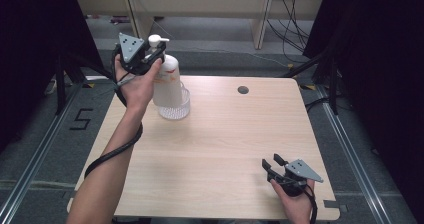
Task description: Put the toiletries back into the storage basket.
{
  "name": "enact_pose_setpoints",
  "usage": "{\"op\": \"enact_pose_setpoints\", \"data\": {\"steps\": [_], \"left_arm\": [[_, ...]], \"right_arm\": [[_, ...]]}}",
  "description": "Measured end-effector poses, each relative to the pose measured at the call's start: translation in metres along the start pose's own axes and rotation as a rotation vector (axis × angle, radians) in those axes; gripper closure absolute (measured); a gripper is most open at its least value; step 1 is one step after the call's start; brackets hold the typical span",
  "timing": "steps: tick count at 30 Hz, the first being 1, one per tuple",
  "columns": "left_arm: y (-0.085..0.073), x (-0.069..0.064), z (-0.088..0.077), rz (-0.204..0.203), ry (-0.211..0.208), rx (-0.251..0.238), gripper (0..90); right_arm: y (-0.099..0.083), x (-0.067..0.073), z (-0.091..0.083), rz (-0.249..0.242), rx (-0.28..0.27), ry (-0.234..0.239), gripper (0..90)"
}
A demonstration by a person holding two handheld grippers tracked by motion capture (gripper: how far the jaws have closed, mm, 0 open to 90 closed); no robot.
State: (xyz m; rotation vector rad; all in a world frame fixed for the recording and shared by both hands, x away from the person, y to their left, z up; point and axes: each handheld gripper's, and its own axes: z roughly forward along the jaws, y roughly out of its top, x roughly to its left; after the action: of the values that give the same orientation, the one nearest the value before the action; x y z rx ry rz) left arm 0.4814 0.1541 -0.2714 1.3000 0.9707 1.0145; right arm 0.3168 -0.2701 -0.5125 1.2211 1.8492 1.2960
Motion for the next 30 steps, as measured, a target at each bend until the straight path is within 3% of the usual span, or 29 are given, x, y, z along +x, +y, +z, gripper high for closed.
{"op": "enact_pose_setpoints", "data": {"steps": [3, 4, 9, 10, 12, 15, 18, 30], "left_arm": [[0.000, 0.000, 0.001, 0.002, 0.001, 0.002, 58.9], [0.000, 0.000, 0.002, 0.004, 0.002, 0.003, 59.0], [0.000, 0.000, 0.005, 0.001, 0.000, 0.006, 59.0], [0.000, 0.000, 0.006, -0.001, 0.000, 0.005, 59.0], [0.000, 0.000, 0.009, 0.000, -0.001, 0.006, 59.0], [0.001, 0.000, 0.010, 0.000, -0.001, 0.006, 59.0], [0.002, 0.000, 0.012, 0.002, -0.001, 0.006, 59.0], [0.004, 0.001, 0.023, 0.003, 0.001, 0.013, 58.9]], "right_arm": [[0.000, 0.000, 0.000, 0.003, 0.001, 0.002, 48.5], [0.000, 0.003, 0.000, 0.046, 0.008, 0.007, 48.5], [-0.001, 0.003, 0.000, 0.046, 0.005, 0.017, 48.5], [-0.001, 0.004, -0.001, 0.068, 0.012, 0.013, 48.5], [-0.001, 0.002, 0.001, 0.036, -0.002, 0.016, 48.5], [-0.001, 0.003, 0.000, 0.055, 0.006, 0.018, 48.5], [-0.001, 0.002, 0.000, 0.037, 0.004, 0.022, 48.5], [-0.001, 0.002, 0.000, 0.047, 0.003, 0.020, 48.5]]}}
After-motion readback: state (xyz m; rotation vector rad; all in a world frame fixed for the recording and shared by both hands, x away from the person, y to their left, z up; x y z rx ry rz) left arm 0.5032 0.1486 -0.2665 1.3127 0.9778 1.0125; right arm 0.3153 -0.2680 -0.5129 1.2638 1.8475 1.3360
